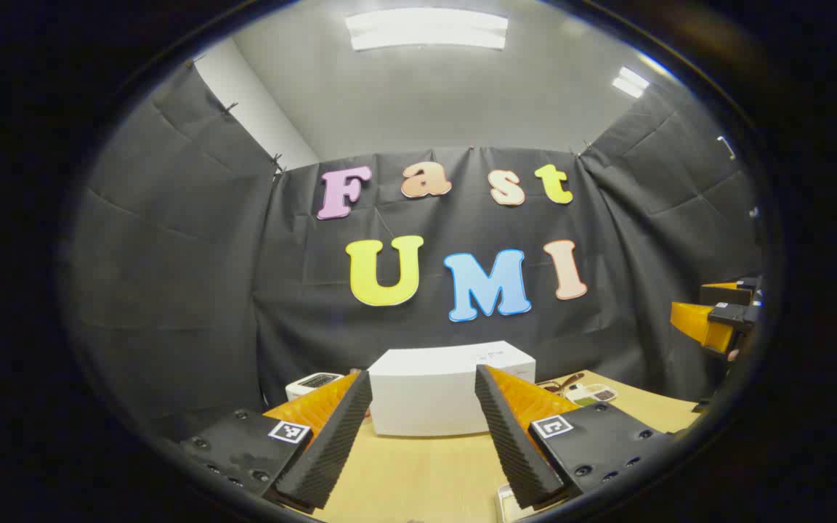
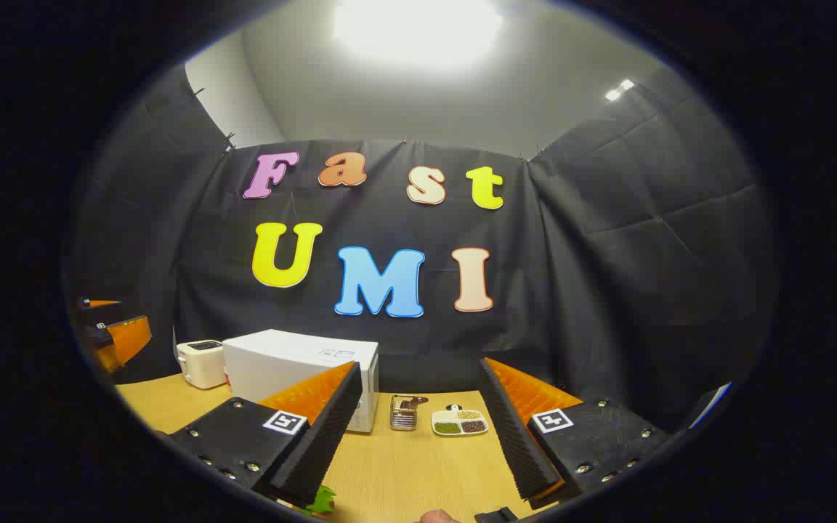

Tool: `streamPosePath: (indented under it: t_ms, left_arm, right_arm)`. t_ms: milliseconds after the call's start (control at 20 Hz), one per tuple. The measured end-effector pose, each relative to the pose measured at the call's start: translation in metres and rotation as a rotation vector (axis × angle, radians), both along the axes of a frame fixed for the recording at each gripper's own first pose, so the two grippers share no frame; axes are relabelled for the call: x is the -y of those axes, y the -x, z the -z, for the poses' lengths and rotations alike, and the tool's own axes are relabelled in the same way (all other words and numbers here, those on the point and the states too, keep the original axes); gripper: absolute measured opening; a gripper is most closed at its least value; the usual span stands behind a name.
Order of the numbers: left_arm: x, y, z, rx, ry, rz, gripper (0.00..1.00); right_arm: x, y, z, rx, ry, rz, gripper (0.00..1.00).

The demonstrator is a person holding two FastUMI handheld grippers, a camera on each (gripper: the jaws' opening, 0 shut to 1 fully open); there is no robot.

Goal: Open the microwave oven with the left hand, put the food in, and close the microwave oven.

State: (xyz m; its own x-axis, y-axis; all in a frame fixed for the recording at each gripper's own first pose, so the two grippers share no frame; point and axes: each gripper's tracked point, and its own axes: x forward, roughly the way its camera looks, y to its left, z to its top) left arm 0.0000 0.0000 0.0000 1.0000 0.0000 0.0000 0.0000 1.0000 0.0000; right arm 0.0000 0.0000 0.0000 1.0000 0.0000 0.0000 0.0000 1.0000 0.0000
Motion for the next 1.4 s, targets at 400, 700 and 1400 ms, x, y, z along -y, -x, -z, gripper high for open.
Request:
streamPosePath:
  t_ms: [400, 700, 1400]
  left_arm:
    - [0.0, -0.002, 0.004, -0.011, -0.001, -0.011, 0.97]
    - [0.014, -0.006, -0.001, -0.005, -0.014, -0.03, 0.97]
    - [0.073, -0.044, 0.009, -0.021, -0.021, -0.055, 0.97]
  right_arm:
    - [-0.001, -0.004, 0.006, -0.011, 0.005, -0.021, 0.96]
    - [0.004, -0.013, 0.008, -0.008, 0.012, -0.055, 0.97]
    - [0.024, -0.009, 0.016, -0.011, -0.008, -0.173, 0.97]
